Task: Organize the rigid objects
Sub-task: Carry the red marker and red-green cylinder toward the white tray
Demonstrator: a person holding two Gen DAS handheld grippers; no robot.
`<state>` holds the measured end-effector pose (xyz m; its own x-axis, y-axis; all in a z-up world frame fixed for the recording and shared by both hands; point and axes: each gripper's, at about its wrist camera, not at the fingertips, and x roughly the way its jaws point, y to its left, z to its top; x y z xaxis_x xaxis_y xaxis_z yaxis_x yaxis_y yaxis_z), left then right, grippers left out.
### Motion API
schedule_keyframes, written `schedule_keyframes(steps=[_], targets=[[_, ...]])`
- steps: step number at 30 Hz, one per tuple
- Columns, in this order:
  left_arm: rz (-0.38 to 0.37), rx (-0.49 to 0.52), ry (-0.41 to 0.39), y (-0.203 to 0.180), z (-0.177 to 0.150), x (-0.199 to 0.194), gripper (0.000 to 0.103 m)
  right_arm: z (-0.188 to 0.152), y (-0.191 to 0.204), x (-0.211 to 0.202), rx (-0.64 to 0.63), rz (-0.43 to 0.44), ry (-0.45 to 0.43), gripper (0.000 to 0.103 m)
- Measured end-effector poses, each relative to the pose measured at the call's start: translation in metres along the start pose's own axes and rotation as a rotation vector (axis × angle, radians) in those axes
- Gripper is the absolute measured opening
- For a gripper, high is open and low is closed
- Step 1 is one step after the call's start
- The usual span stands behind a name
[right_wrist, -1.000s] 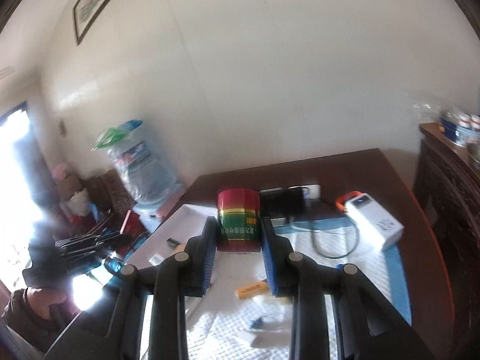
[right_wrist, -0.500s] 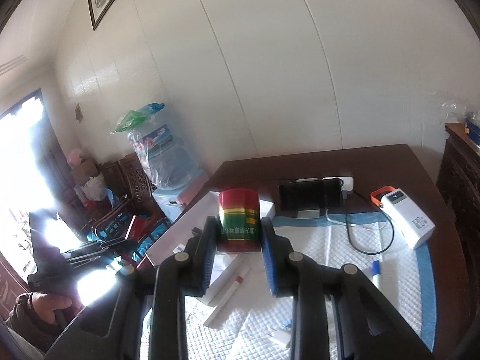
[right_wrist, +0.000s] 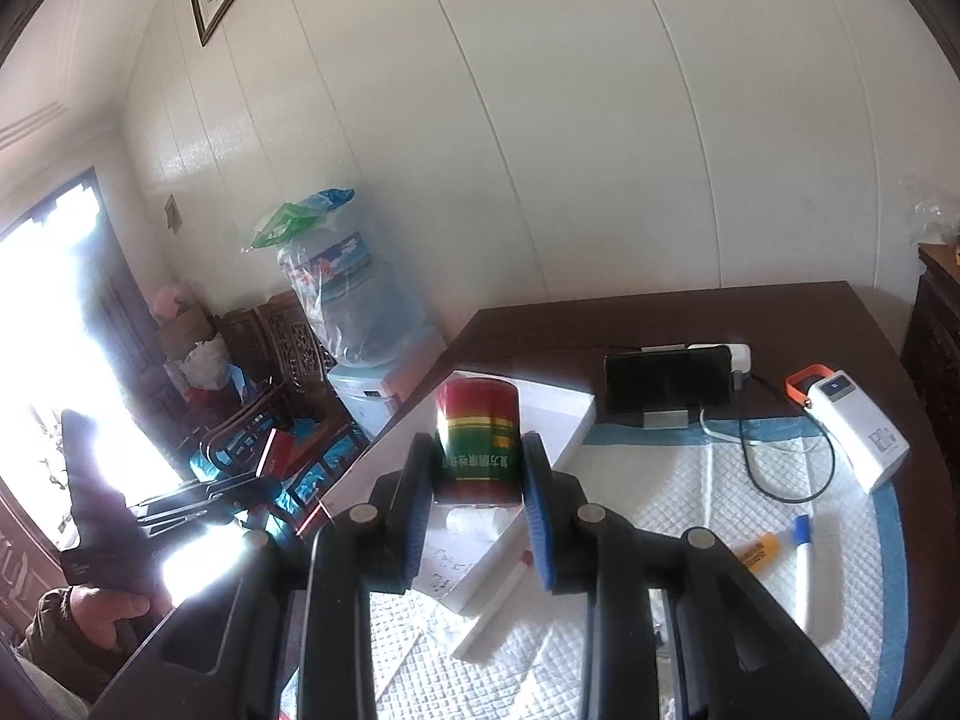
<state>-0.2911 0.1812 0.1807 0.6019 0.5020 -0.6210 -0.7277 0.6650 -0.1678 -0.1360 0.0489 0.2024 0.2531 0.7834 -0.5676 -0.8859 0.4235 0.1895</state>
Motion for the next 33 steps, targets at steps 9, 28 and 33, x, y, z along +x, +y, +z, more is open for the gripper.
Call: schedule_keyframes(steps=[9, 28, 33], targets=[[-0.004, 0.007, 0.020, 0.025, 0.001, 0.003, 0.012, -0.005, 0.014, 0.021, 0.022, -0.001, 0.021, 0.028], [-0.077, -0.024, 0.110, 0.070, 0.012, 0.065, 0.012, -0.009, 0.019, 0.075, 0.069, -0.079, 0.119, 0.028], [-0.092, -0.061, 0.169, 0.083, 0.012, 0.100, 0.012, -0.012, 0.011, 0.110, 0.053, -0.117, 0.187, 0.028]])
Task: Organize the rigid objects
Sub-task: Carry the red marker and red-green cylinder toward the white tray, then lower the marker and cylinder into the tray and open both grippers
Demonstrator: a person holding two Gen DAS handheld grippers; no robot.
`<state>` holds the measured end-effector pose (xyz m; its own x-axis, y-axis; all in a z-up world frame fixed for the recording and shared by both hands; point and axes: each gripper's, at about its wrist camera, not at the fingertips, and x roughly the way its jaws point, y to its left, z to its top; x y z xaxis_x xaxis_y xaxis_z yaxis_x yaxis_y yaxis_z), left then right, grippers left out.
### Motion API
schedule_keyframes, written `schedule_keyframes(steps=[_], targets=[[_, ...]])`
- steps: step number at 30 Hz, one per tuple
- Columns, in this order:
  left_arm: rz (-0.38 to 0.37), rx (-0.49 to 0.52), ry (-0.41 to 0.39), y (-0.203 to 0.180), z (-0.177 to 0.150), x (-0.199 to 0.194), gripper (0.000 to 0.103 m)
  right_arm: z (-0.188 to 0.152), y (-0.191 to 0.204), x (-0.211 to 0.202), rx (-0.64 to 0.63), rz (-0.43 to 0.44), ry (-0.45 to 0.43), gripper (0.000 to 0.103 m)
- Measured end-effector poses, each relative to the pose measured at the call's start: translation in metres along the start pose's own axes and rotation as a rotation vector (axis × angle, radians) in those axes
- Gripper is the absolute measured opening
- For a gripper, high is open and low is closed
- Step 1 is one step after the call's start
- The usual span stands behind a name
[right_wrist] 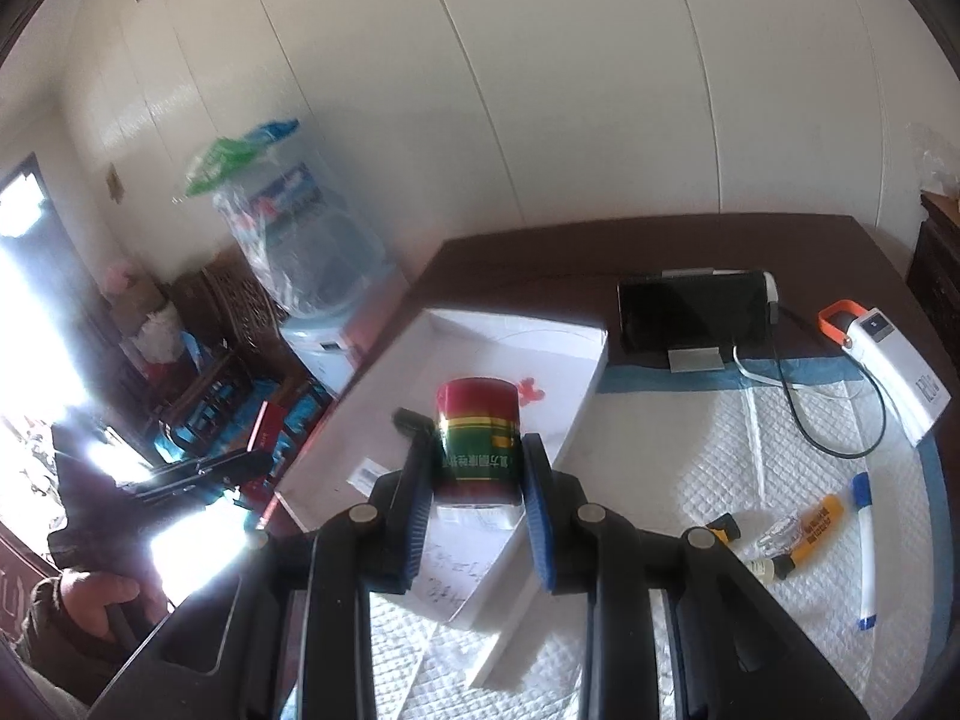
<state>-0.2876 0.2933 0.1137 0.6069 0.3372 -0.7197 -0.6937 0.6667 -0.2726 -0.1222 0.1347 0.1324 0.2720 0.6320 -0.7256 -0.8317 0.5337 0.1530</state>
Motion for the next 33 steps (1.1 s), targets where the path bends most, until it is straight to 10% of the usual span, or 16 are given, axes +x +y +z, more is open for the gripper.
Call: schedule_keyframes(steps=[20, 22, 24, 25, 33], targets=[[0.004, -0.126, 0.105, 0.036, 0.014, 0.087, 0.012, -0.025, 0.039, 0.126, -0.143, 0.107, 0.289, 0.028], [0.040, -0.134, 0.100, 0.040, 0.013, 0.086, 0.035, -0.030, 0.041, 0.130, -0.158, 0.101, 0.307, 0.031], [0.078, -0.142, 0.072, 0.043, 0.012, 0.081, 0.095, -0.033, 0.042, 0.131, -0.159, 0.084, 0.313, 0.058], [0.091, -0.147, 0.053, 0.044, 0.012, 0.078, 0.103, -0.033, 0.040, 0.130, -0.150, 0.077, 0.308, 0.080], [0.136, -0.147, -0.008, 0.037, 0.010, 0.052, 0.103, -0.028, 0.043, 0.109, -0.140, 0.044, 0.251, 0.086]])
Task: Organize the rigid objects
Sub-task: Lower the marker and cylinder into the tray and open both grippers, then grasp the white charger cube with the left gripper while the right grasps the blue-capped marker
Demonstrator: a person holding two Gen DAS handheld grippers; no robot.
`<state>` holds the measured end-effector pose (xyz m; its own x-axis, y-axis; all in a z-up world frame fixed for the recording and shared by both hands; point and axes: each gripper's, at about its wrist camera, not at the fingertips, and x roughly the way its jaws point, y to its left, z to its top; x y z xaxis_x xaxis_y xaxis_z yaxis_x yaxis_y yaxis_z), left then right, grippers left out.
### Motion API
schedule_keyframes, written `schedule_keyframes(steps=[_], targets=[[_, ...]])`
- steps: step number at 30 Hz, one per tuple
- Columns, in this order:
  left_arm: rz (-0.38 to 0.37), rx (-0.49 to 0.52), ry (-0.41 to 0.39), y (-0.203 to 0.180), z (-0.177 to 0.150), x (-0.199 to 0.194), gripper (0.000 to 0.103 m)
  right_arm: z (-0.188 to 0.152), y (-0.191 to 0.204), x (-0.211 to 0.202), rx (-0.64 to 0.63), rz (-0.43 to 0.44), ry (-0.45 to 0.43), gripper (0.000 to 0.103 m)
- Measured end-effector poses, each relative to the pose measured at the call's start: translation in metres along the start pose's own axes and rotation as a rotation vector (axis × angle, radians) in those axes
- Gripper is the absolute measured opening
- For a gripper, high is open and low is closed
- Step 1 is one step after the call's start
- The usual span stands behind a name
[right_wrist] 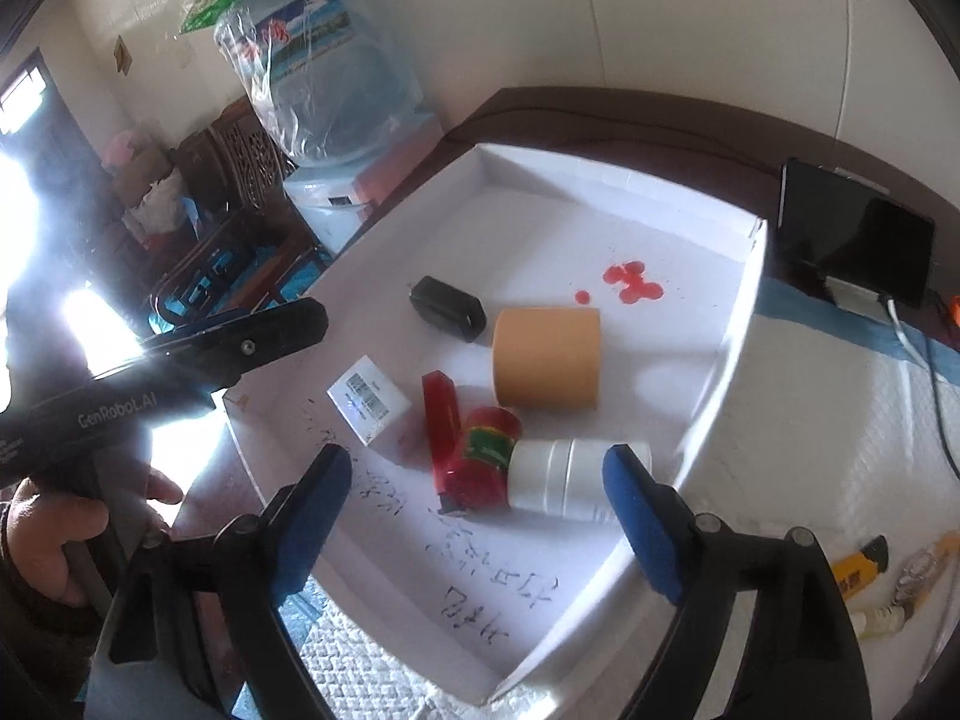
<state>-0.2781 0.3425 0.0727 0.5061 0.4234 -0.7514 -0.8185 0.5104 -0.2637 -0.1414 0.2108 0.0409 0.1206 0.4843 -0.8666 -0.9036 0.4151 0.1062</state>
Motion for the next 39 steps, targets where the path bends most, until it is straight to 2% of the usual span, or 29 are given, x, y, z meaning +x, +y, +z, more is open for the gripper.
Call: schedule_keyframes(steps=[7, 11, 19, 24, 25, 26, 28, 33, 39], targets=[[-0.003, 0.050, -0.049, -0.020, -0.006, -0.036, 0.103, -0.003, 0.001, -0.027, 0.023, -0.015, -0.072, 0.086], [-0.011, 0.075, -0.082, -0.032, -0.010, -0.056, 0.103, -0.004, -0.014, -0.056, 0.069, -0.047, -0.159, 0.086], [-0.056, 0.159, -0.067, -0.075, -0.028, -0.068, 0.103, -0.027, -0.078, -0.126, 0.219, -0.173, -0.312, 0.086], [-0.125, 0.255, -0.012, -0.118, -0.047, -0.057, 0.103, -0.053, -0.124, -0.162, 0.308, -0.261, -0.372, 0.086], [-0.139, 0.273, -0.001, -0.126, -0.052, -0.054, 0.103, -0.062, -0.133, -0.167, 0.315, -0.277, -0.380, 0.089], [-0.156, 0.289, 0.021, -0.137, -0.058, -0.049, 0.103, -0.067, -0.138, -0.169, 0.313, -0.284, -0.379, 0.102], [-0.183, 0.303, 0.059, -0.151, -0.065, -0.041, 0.103, -0.083, -0.150, -0.171, 0.298, -0.292, -0.357, 0.103], [-0.227, 0.364, 0.171, -0.190, -0.093, -0.016, 0.103, -0.114, -0.171, -0.152, 0.251, -0.339, -0.207, 0.103], [-0.289, 0.422, 0.301, -0.239, -0.133, 0.009, 0.102, -0.133, -0.210, -0.153, 0.280, -0.353, -0.169, 0.103]])
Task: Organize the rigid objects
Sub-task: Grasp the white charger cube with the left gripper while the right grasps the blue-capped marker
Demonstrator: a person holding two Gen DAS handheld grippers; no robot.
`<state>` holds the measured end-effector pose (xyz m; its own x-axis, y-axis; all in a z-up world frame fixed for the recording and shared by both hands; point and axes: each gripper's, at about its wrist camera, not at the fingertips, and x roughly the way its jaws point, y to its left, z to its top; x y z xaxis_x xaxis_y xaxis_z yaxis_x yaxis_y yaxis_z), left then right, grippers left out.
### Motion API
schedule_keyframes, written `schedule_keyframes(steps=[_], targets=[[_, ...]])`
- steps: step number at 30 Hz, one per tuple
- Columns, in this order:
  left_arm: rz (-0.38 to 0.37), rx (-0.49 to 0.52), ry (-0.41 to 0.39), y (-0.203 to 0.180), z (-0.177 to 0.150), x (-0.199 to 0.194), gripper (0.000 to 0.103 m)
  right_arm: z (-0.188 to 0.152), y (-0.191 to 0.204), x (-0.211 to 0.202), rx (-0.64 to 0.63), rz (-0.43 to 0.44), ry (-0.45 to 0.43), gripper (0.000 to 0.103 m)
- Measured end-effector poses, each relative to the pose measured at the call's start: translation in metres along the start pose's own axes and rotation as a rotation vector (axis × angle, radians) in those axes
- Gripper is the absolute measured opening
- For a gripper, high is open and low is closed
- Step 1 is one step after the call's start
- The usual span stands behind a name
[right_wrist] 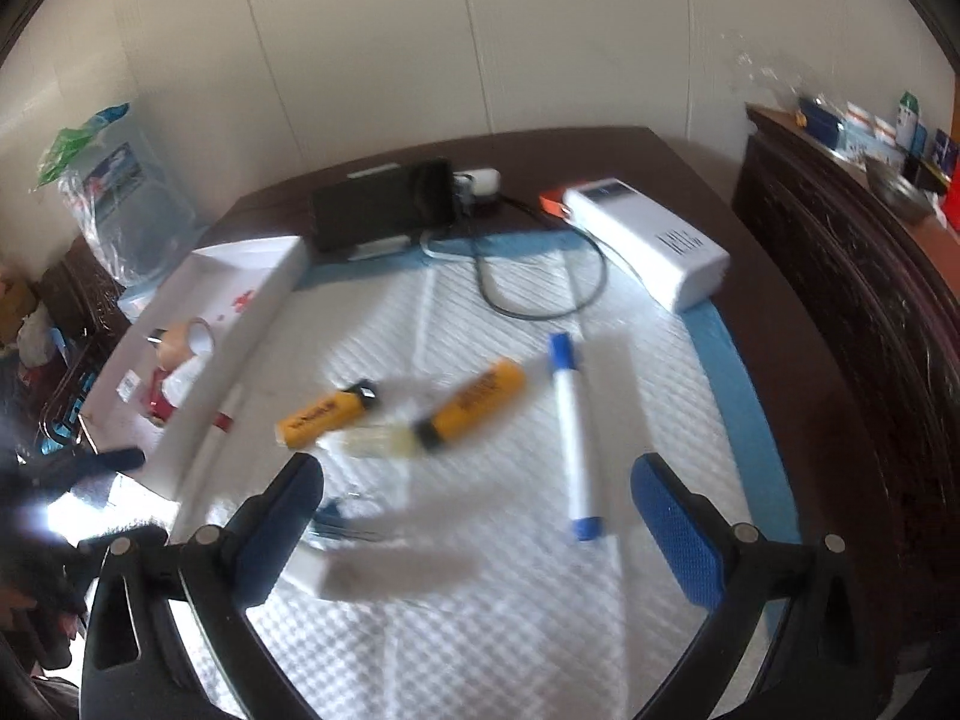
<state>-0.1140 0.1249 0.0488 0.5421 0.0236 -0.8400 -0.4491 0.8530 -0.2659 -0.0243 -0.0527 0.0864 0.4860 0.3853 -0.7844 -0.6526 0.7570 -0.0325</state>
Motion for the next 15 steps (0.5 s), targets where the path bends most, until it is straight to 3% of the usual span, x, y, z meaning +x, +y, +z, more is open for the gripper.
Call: schedule_keyframes(steps=[3, 5, 7, 8, 10, 15], targets=[[-0.025, 0.005, 0.030, -0.021, 0.000, 0.016, 0.091, 0.002, -0.022, 0.008, -0.009, -0.014, 0.014, 0.103], [-0.019, 0.008, 0.041, -0.032, 0.000, 0.026, 0.078, 0.002, -0.033, 0.015, -0.013, -0.019, 0.027, 0.102], [-0.004, -0.001, 0.062, -0.036, 0.000, 0.035, 0.052, 0.002, -0.043, 0.026, -0.024, -0.015, 0.050, 0.093], [0.005, -0.010, 0.072, -0.036, 0.000, 0.040, 0.050, 0.003, -0.045, 0.031, -0.035, -0.011, 0.062, 0.082], [0.017, -0.027, 0.078, -0.036, -0.002, 0.045, 0.050, 0.006, -0.046, 0.043, -0.066, 0.002, 0.085, 0.073], [0.068, -0.058, 0.076, -0.037, -0.003, 0.052, 0.050, 0.011, -0.035, 0.069, -0.145, 0.033, 0.117, 0.061]])
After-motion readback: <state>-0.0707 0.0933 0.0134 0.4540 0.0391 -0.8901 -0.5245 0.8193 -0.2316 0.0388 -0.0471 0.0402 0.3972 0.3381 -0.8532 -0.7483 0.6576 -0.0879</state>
